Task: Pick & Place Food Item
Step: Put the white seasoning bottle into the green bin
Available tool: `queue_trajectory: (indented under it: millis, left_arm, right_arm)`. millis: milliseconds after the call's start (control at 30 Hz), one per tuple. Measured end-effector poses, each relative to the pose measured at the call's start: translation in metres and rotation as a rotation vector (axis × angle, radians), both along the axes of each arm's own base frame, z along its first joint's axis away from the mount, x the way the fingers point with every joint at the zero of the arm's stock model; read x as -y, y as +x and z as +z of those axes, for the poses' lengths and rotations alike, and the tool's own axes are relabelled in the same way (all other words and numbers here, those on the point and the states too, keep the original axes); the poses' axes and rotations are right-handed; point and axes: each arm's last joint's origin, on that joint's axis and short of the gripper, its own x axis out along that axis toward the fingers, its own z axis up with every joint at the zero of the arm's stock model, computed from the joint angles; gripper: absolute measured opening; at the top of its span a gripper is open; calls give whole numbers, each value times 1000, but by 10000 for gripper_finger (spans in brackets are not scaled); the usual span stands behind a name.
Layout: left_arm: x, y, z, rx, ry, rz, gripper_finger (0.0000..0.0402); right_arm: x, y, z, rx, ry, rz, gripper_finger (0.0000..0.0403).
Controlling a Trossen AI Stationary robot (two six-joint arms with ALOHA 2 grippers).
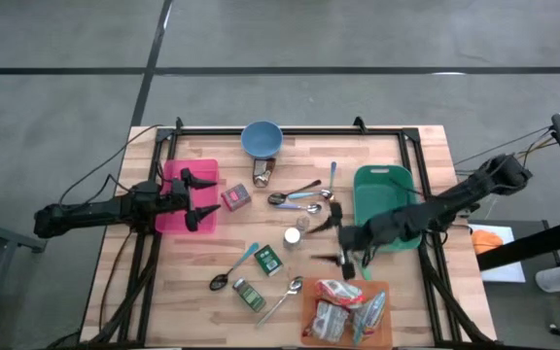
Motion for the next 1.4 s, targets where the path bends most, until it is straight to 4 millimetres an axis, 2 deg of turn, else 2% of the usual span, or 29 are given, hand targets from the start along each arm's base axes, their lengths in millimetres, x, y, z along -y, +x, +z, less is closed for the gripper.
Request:
queue_trajectory:
  millis: [167,433,800,933,1200,1400]
  left_arm:
    - [0,0,0,0,0,0,372]
    - [0,0,0,1,0,0,372]
    - [0,0,0,0,0,0,372]
    - [0,0,0,0,0,0,372]
    - [0,0,0,0,0,0,372]
    - [0,0,0,0,0,0,372]
  right_arm:
    - [23,-21,-3,71,24,-28,277]
    - [38,-66,-6,143,63,-27,277]
    - [55,-116,-43,185,114,-36,277]
    - [59,-129,-57,208,115,-38,276]
    - [64,-144,-62,291,123,-38,277]
    - [66,-148,-69,133,186,-44,277]
